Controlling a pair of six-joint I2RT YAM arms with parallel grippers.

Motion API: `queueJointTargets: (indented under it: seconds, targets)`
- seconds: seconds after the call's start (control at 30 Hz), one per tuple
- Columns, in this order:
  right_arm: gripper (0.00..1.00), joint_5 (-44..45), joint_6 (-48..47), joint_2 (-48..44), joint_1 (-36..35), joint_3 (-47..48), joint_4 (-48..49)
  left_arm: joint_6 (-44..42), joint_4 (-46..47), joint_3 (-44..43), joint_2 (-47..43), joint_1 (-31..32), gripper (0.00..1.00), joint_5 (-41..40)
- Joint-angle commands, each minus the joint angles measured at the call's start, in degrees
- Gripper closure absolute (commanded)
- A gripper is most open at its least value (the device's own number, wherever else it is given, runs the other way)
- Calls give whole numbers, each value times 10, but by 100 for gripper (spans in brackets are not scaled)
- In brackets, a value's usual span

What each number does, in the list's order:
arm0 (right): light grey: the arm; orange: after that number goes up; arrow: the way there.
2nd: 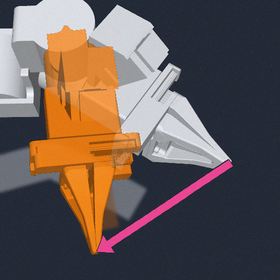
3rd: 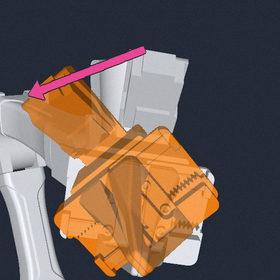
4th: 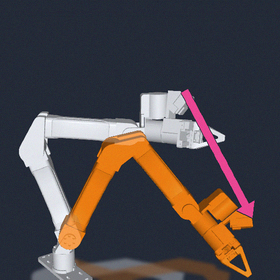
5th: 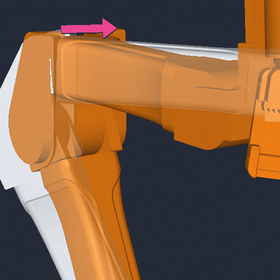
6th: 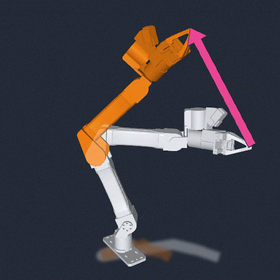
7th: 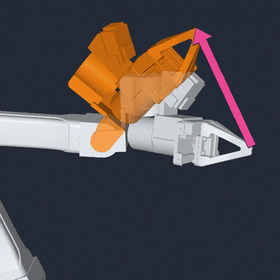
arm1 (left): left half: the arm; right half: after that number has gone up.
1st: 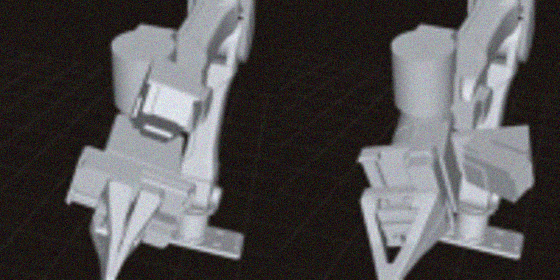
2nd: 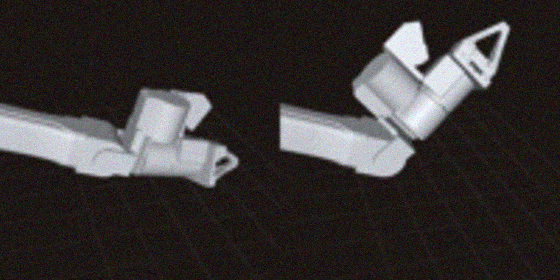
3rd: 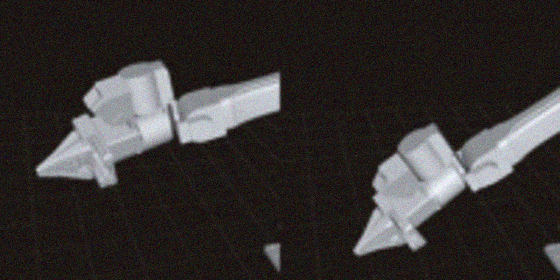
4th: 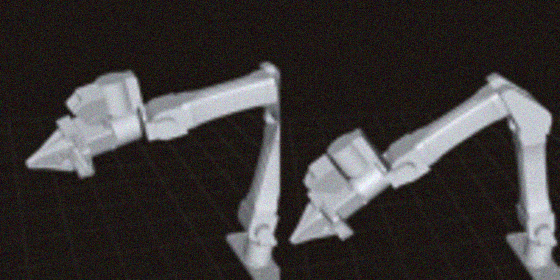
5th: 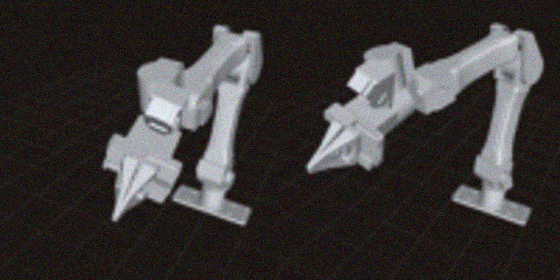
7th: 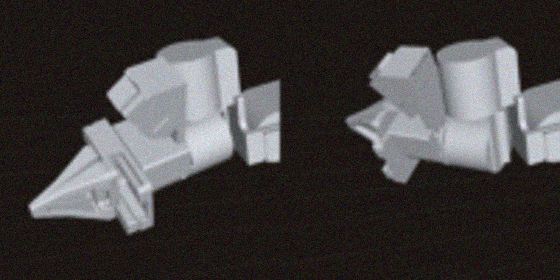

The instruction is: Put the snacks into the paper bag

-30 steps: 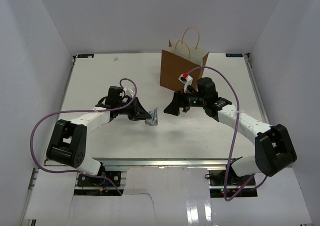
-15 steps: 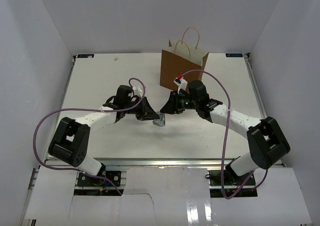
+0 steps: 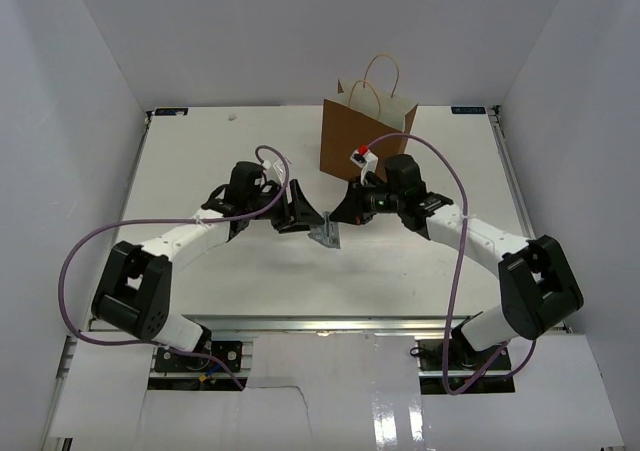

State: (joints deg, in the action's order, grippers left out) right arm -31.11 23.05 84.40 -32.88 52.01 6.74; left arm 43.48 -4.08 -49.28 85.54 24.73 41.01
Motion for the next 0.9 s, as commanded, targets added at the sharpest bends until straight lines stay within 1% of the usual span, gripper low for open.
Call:
queueJointTargets:
  seconds: [0.0, 0.03, 0.07, 0.1, 0.13, 0.17, 0.2, 0.23, 0.3, 0.33, 0.4, 0.43, 0.47, 0.5, 0.57, 0.63, 0.8, 0.83, 0.87]
  targets:
    - [92, -140, -117, -34, 26, 42, -7, -38, 5, -37, -79, 2, 29, -34]
    - [92, -159, -140, -39, 34, 47, -9, -57, -1, -41, -91, 2, 25, -44]
    - [92, -189, -164, -43, 38, 53, -24, -66, -15, -49, -114, 1, 23, -64]
    - [92, -191, -188, -56, 40, 68, -37, -75, -22, -54, -124, 1, 23, -75]
    - [92, -190, -240, -63, 41, 77, -52, -94, -36, -60, -134, 1, 18, -87]
    - [92, -187, -275, -70, 45, 89, -66, -102, -55, -66, -142, 1, 18, -97]
    - [92, -177, -304, -84, 49, 103, -107, -110, -65, -75, -160, 0, 18, -118]
    - [92, -168, -350, -92, 61, 132, -118, -121, -81, -78, -168, 0, 16, -130]
    - [92, -149, -381, -119, 81, 157, -117, -130, -92, -77, -194, 0, 15, -159]
    - [92, -142, -391, -127, 103, 187, -116, -134, -102, -74, -204, -1, 14, -167]
    - [92, -122, -421, -137, 124, 225, -111, -140, -110, -59, -221, -1, 13, -184]
    - [92, -114, -423, -140, 148, 257, -103, -140, -116, -53, -237, -2, 12, -194]
    - [92, -107, -413, -143, 160, 271, -90, -140, -118, -48, -245, -2, 12, -197]
    - [92, -97, -403, -144, 184, 291, -52, -138, -121, -35, -261, -2, 12, -204]
    - [92, -77, -366, -141, 207, 307, -15, -132, -123, -22, -274, -2, 12, -211]
    - [92, -67, -353, -132, 225, 324, 16, -129, -125, -7, -293, -2, 12, -217]
    - [92, -40, -330, -70, 231, 369, 49, -122, -130, 7, -312, -3, 12, -219]
    - [92, -39, -322, -56, 235, 383, 45, -121, -131, 8, -315, -3, 12, -218]
    - [92, -53, -318, -34, 238, 416, 15, -119, -131, 8, -318, -3, 12, -216]
